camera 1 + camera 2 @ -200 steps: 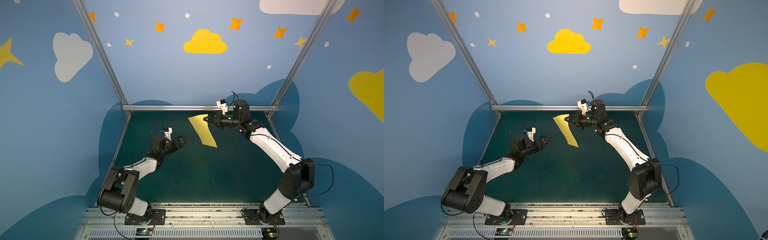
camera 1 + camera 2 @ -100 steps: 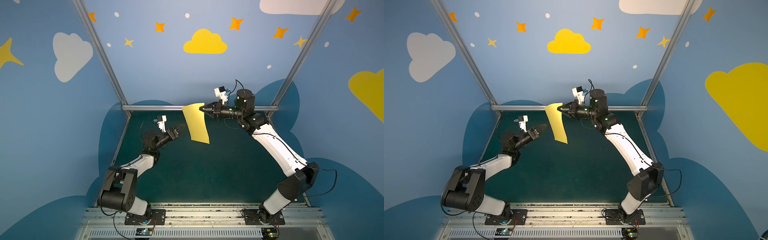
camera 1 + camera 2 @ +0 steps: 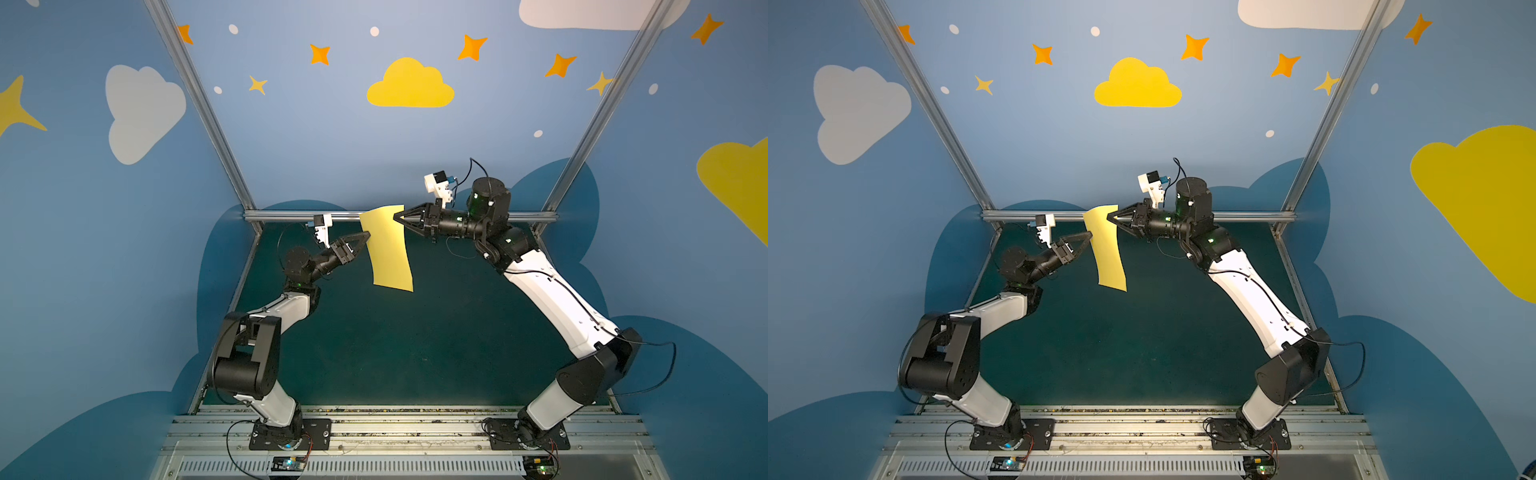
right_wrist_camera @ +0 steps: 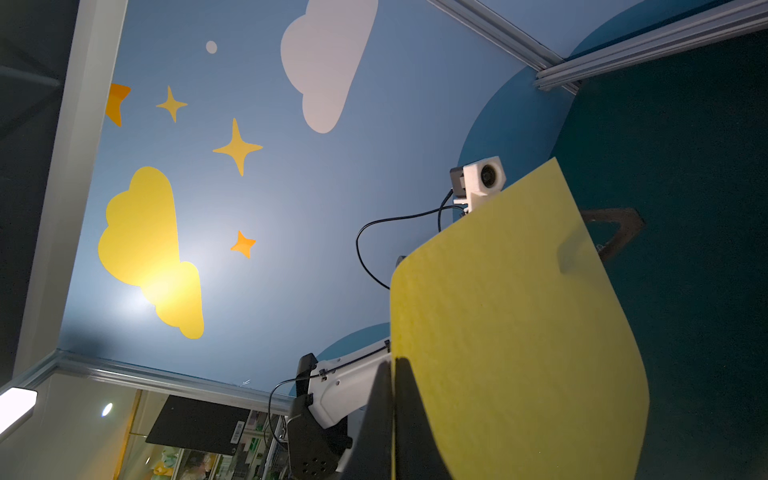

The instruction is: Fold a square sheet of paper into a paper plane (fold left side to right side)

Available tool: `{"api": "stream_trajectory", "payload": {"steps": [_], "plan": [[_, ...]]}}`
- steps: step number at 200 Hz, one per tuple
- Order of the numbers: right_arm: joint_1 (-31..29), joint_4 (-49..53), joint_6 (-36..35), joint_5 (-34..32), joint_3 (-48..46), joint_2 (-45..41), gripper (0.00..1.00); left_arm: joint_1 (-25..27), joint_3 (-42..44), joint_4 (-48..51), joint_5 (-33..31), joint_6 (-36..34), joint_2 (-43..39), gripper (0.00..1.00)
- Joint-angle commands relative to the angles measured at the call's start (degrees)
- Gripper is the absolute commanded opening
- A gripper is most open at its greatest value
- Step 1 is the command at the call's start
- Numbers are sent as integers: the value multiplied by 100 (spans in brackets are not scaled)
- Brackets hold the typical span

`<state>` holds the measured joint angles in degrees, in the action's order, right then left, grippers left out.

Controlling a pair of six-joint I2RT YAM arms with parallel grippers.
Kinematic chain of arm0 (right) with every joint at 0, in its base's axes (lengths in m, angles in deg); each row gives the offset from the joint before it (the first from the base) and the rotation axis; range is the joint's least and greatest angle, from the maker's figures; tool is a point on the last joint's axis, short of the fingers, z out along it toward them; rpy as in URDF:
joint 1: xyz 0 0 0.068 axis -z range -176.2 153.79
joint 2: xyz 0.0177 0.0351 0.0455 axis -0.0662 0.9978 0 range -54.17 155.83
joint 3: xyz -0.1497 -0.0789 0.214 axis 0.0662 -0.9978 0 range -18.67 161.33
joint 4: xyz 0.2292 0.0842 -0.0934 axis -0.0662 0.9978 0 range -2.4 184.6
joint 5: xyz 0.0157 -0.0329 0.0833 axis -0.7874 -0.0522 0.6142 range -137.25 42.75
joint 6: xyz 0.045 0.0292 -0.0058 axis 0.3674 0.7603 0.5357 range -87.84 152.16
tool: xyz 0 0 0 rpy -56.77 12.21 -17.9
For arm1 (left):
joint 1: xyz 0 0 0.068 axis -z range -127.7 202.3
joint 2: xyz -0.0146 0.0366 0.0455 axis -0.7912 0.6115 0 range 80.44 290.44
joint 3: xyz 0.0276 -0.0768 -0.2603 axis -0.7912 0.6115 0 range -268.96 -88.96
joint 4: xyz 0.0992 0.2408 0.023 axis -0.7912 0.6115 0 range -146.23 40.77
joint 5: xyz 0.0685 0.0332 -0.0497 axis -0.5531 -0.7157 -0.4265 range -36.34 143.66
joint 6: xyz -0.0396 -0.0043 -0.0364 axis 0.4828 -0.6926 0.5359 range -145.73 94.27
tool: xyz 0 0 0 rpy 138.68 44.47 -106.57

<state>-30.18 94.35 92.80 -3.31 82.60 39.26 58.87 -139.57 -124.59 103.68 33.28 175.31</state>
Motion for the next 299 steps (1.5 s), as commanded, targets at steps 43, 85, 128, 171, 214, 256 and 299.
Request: {"api": "stream_trajectory", "payload": {"steps": [43, 85, 128, 171, 214, 256, 299], "plan": [[109, -435, 79, -31, -161, -240, 0, 146, -379, -1171, 811, 1191, 434, 90], [318, -624, 165, -55, -554, -325, 0, 273, -397, -1172, 1061, 1265, 407, 64], [526, -791, 229, -111, -1002, -524, 0, 232, -154, -1169, 1042, 1332, 460, 43], [698, -892, 246, -181, -1450, -750, 0, 222, 48, -1170, 948, 1436, 516, 15], [863, -1004, 254, -342, -2203, -980, 0, 196, 332, -806, 913, 1557, 521, 4], [1267, -526, -345, -1097, -3531, -1473, 63, 229, 833, 2124, 776, 61, -148, 4], [1403, 31, -1151, -1811, -4509, -1649, 67, 310, 799, 6639, -677, -2324, -1004, 4]]}}
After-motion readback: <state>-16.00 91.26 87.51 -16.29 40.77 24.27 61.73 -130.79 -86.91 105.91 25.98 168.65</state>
